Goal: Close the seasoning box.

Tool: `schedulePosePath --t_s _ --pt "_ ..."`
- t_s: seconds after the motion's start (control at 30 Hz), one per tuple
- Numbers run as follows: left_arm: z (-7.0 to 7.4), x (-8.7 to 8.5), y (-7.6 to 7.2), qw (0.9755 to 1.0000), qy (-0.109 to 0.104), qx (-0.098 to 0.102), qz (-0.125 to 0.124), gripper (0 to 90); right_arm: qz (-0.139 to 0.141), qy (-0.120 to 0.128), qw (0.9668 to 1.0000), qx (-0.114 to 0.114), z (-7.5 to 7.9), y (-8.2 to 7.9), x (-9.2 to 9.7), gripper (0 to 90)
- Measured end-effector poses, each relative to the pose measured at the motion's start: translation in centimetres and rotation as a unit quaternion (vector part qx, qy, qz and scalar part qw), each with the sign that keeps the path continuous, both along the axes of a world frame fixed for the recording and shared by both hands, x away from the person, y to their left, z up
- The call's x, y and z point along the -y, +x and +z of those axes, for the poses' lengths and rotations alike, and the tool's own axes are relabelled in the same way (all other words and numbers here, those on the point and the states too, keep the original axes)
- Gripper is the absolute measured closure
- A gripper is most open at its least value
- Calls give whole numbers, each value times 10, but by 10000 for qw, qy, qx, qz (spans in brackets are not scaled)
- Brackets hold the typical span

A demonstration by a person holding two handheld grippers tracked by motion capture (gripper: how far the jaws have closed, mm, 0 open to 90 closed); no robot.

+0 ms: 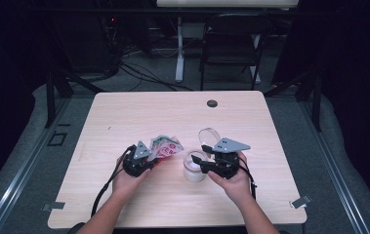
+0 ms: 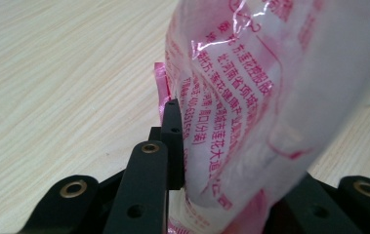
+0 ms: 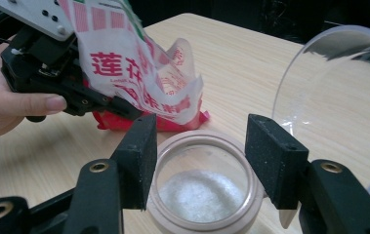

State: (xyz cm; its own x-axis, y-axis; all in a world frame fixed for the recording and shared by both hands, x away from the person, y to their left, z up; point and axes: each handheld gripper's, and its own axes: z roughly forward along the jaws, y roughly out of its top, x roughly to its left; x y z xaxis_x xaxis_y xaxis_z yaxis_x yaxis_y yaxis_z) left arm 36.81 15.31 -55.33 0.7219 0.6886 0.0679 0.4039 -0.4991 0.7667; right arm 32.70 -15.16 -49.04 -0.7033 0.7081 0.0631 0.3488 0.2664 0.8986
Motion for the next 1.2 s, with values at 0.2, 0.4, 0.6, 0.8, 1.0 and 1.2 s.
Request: schedulePosePath --t_s 0.2,0.4,0.6,0.8,1.0,1.2 --pt "2 -6 2 9998 -104 -37 151 779 -50 15 10000 -33 -2 1 2 453" --pt "5 -11 3 9995 -208 -39 249 792 -75 36 10000 -49 -3 2 3 451" --pt "8 -22 5 9982 -364 -34 482 794 -124 56 9999 -53 -2 3 5 451" --pt "11 -39 7 9954 -497 -60 820 793 -108 50 9999 -56 -3 3 4 451" --pt "12 -58 9 9914 -611 -51 1154 793 -108 45 9999 -71 -4 4 4 451" --pt "11 -78 10 9840 -659 -86 1652 793 -94 60 9999 -74 -5 5 2 451"
